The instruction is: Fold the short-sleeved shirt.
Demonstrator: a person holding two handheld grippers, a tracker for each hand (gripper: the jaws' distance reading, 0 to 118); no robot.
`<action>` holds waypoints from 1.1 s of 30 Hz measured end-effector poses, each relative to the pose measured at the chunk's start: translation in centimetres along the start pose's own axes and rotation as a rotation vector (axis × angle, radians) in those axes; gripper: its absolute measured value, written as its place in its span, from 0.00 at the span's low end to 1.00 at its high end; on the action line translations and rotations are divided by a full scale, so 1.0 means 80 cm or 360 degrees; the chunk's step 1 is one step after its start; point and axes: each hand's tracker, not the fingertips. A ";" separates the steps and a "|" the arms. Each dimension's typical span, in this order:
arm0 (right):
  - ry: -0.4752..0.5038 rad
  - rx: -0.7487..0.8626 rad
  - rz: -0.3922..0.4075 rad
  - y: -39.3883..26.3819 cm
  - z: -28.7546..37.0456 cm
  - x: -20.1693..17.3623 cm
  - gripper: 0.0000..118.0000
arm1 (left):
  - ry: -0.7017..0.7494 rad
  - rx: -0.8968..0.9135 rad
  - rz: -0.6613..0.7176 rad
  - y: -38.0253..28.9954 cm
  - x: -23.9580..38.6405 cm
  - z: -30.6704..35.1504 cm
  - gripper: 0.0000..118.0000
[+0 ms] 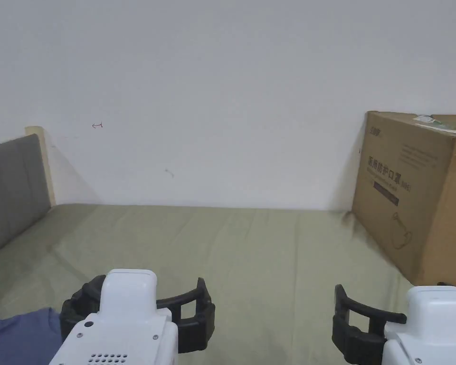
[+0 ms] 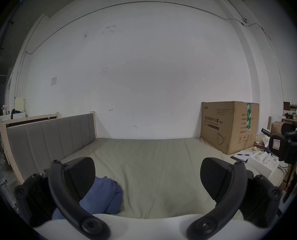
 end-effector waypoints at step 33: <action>0.0105 0.0150 -0.0268 -0.014 0.040 0.029 1.00 | -0.0025 0.0191 0.0212 -0.017 -0.014 0.039 1.00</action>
